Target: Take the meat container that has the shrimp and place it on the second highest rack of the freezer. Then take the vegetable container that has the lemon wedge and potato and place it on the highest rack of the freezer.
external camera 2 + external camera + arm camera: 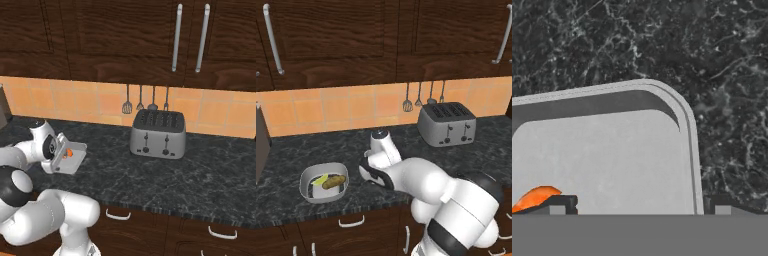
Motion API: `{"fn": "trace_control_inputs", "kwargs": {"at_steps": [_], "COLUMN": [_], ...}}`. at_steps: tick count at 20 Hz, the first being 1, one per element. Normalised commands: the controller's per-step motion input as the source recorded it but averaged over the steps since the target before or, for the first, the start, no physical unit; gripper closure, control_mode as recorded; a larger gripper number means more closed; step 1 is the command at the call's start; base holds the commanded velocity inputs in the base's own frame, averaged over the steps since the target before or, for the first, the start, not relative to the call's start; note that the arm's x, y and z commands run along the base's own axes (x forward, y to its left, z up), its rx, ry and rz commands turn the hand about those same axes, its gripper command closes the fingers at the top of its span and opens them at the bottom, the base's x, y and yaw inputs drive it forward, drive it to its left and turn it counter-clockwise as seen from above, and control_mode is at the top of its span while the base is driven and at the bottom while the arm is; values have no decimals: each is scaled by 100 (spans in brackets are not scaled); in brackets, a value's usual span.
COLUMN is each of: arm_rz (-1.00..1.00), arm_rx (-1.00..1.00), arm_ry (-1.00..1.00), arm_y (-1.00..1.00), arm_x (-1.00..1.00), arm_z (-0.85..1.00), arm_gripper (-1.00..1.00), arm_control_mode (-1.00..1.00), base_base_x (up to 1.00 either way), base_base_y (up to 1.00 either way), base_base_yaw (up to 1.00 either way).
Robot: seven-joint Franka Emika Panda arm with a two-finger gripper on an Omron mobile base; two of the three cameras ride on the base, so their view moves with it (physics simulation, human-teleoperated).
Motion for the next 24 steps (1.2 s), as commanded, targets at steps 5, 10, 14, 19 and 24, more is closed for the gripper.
{"fn": "trace_control_inputs", "kwargs": {"at_steps": [5,10,14,19,24], "arm_rz": [-2,-1,-2,-6,-3], "arm_rx": [0,0,0,0,3], "arm_ry": [2,1,-4,1,8], "arm_y": [0,0,0,0,-13], "arm_x": [22,7,-21,-65,-6], "arm_z": [-43,-52,-25,-5,0], "arm_gripper": [-100,-100,-100,-100,-100], "arm_control_mode": [-100,-100,-100,-100,-100], "base_base_x": [0,0,0,0,0], "base_base_y": [0,0,0,0,0], "base_base_yaw": [0,0,0,0,0]}}
